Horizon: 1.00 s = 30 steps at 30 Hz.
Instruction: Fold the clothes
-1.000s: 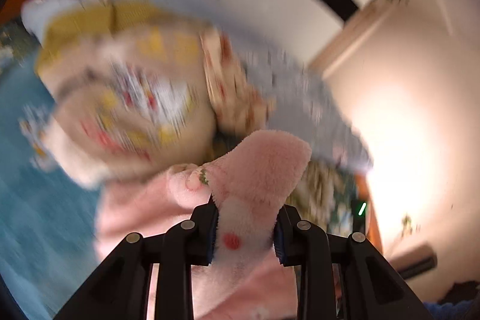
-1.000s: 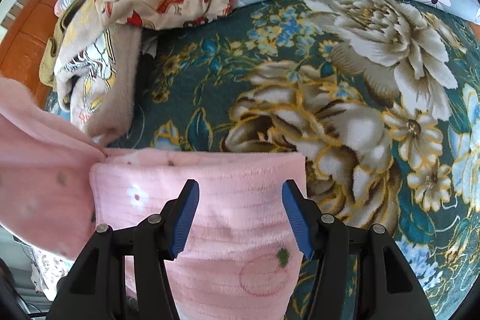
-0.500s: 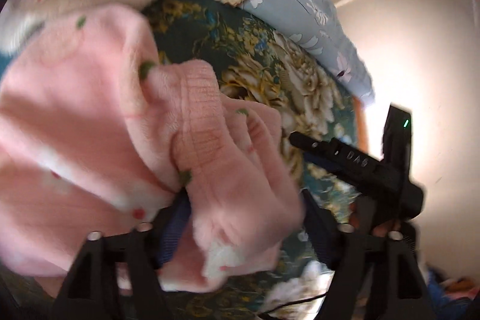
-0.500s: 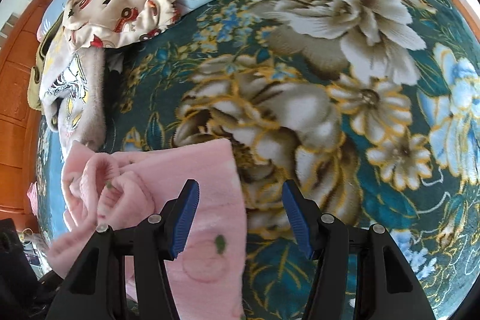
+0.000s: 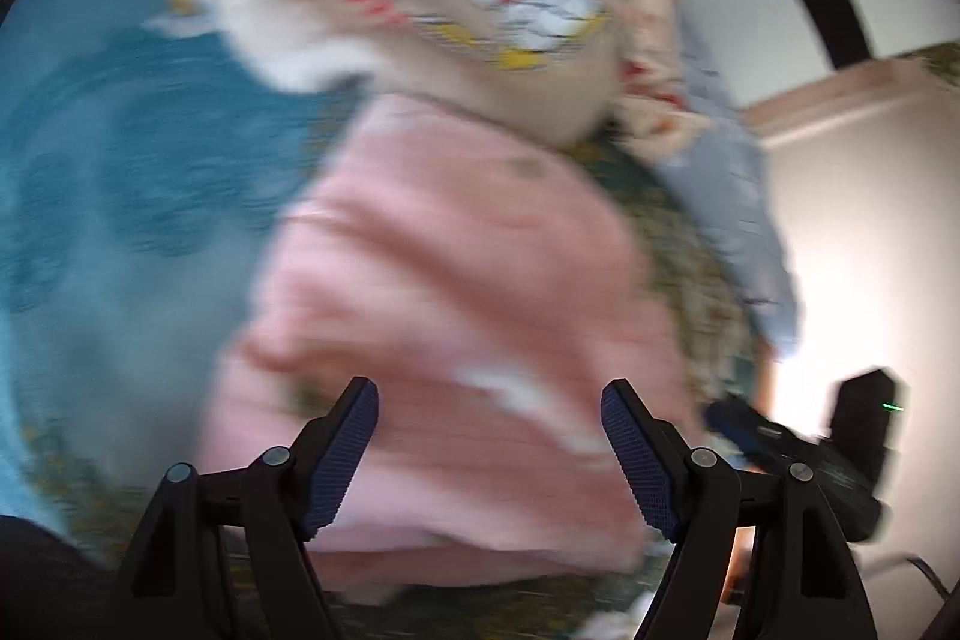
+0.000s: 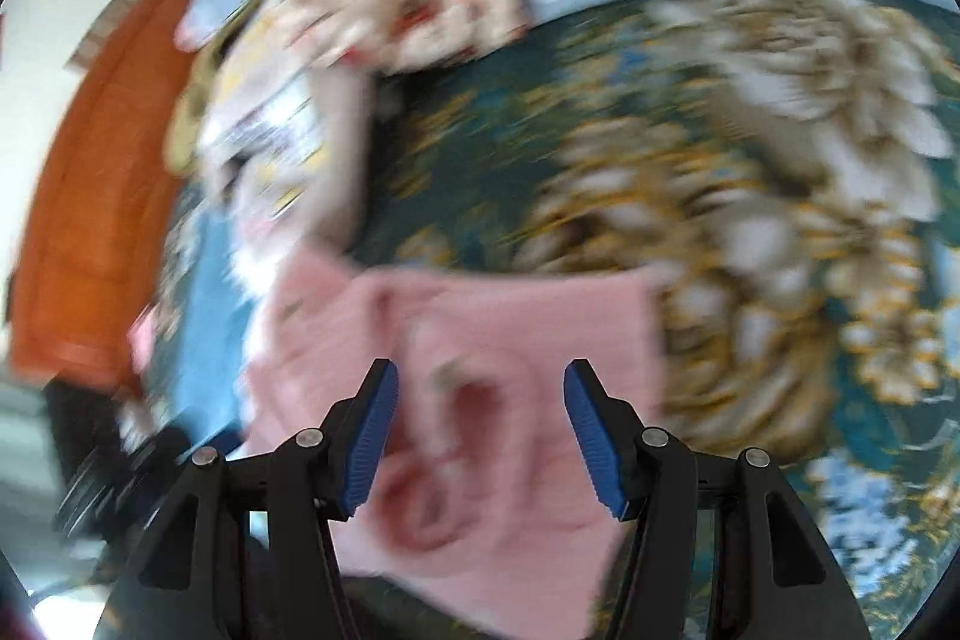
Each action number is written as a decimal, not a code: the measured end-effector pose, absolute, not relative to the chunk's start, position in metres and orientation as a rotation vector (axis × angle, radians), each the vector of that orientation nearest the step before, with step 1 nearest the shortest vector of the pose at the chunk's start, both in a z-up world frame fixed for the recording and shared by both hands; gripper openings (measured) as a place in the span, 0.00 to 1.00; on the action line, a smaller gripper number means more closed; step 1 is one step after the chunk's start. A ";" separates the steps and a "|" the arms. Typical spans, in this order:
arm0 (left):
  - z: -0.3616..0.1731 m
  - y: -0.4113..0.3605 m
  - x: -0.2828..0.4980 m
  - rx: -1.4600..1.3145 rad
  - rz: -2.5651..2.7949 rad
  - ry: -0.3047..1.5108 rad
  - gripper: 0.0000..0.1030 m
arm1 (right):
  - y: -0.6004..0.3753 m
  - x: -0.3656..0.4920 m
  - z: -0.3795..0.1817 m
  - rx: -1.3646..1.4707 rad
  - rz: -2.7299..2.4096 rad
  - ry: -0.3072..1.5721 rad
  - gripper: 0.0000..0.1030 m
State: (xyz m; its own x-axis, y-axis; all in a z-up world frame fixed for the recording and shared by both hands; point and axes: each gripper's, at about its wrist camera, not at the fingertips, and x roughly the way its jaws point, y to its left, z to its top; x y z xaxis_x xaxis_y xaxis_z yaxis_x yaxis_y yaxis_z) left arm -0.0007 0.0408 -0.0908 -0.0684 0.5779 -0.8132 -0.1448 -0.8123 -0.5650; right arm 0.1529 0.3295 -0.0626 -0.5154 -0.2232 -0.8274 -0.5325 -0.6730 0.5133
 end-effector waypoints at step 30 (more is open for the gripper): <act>-0.119 -0.010 0.006 -1.706 1.779 -0.845 0.78 | 0.295 0.151 -0.058 -1.528 2.296 1.125 0.06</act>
State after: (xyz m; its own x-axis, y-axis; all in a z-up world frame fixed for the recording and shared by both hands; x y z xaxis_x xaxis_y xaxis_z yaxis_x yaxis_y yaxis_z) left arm 0.0062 -0.0103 -0.1187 -0.0630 0.7436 -0.6656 0.0462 -0.6641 -0.7462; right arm 0.1508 0.2954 -0.0577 -0.4636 -0.2601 -0.8470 -0.5102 -0.7032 0.4952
